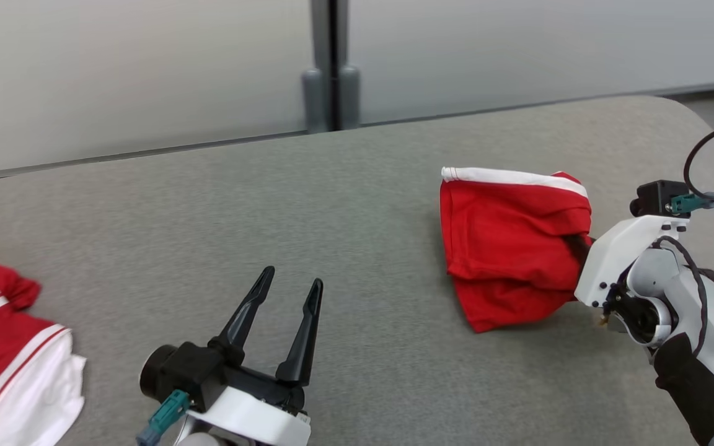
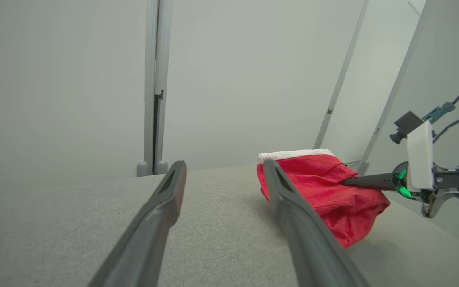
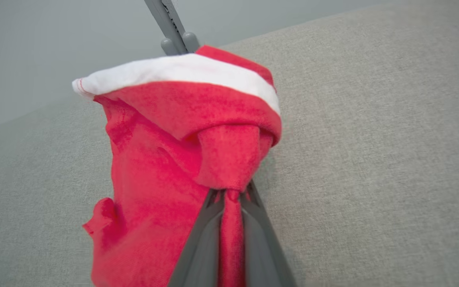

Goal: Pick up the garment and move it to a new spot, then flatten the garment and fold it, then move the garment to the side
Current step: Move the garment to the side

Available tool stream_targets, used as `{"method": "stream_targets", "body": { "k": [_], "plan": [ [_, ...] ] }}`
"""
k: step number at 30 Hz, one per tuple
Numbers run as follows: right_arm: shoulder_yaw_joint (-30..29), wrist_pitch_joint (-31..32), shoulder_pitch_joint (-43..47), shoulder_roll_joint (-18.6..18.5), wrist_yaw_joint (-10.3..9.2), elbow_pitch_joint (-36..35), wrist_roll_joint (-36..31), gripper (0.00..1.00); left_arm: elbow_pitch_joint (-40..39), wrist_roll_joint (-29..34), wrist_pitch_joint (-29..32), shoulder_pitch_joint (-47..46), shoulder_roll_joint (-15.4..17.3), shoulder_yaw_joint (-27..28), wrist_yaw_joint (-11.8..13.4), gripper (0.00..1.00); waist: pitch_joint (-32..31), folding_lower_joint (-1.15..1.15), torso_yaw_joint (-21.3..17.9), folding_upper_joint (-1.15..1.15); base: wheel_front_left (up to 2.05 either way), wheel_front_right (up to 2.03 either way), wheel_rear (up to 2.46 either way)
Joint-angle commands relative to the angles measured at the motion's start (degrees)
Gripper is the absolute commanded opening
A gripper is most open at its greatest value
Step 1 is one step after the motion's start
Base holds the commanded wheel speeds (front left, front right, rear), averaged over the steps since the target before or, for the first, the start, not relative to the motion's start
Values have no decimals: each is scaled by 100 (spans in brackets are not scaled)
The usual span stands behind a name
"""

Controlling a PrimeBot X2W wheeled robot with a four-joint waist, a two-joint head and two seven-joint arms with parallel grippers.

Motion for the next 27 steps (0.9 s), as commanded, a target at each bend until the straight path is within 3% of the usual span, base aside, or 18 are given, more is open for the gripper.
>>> {"method": "stream_targets", "body": {
  "k": [1, 8, 20, 25, 26, 27],
  "plan": [
    [13, -42, -66, -42, 3, -25, 45, 0, 5, 36, 1, -103, 22, 3, -20, 100, 231, 0, -368, 0, 0, 0, 0],
    [335, -285, -452, -316, 4, -2, 122, 0, 54, 226, 1, -442, 44, -136, -92, 100, 752, 0, -622, 0, 0, 0, 0],
    [575, -627, -1855, -1167, 2, 1090, -555, 0, 147, 351, 1, -1129, 331, -352, -162, 100, 1836, 0, -519, 0, 0, 0, 0],
    [630, -938, -2270, -1197, 2, 1775, -1045, 3, 174, 310, 1, -1239, 351, -361, -170, 100, 1951, 0, -480, 0, 0, 0, 0],
    [599, -991, -2325, -1149, 2, 1899, -1096, 18, 185, 297, 1, -1246, 349, -359, -172, 100, 1952, 0, -477, 0, 0, 0, 0],
    [568, -1066, -2370, -1101, 2, 1992, -1129, 47, 198, 286, 1, -1252, 346, -357, -173, 100, 1944, 0, -474, 0, 0, 0, 0]
  ]
}}
